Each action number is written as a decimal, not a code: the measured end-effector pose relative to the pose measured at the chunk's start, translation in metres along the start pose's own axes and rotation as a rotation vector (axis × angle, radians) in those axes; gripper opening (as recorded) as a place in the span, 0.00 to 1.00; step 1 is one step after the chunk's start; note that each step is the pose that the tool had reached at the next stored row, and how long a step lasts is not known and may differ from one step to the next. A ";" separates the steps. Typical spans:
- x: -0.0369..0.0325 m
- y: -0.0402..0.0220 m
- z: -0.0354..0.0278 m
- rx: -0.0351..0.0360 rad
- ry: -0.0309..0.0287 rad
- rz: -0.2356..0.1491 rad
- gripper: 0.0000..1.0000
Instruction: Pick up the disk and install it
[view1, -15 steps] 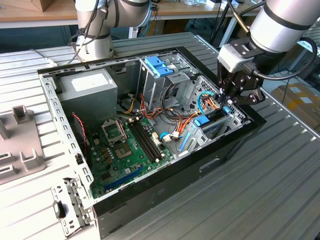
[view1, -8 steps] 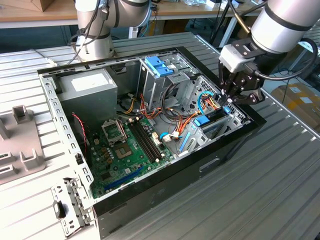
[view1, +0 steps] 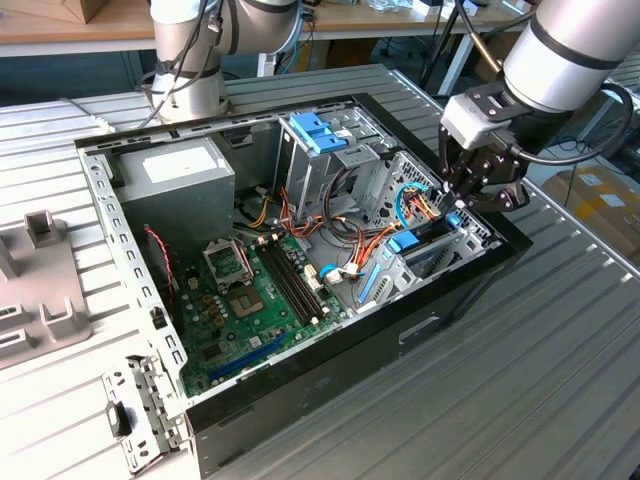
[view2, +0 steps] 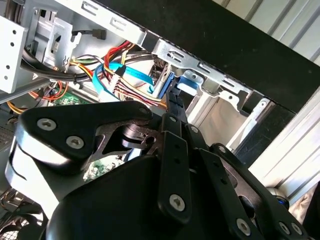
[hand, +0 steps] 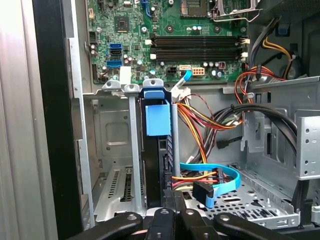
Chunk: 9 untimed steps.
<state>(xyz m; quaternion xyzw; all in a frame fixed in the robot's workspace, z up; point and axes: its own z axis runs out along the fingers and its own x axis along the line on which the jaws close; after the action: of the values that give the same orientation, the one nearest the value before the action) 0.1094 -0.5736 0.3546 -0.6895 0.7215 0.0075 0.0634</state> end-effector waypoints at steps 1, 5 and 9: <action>0.0001 0.0000 0.0013 -0.0013 0.0001 0.000 0.11; 0.0005 -0.0003 0.0050 -0.0051 0.0002 0.000 0.11; 0.0008 -0.0007 0.0091 -0.0090 0.0003 0.001 0.11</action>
<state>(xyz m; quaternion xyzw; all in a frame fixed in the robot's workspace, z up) 0.1108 -0.5736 0.3456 -0.6894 0.7218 0.0107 0.0602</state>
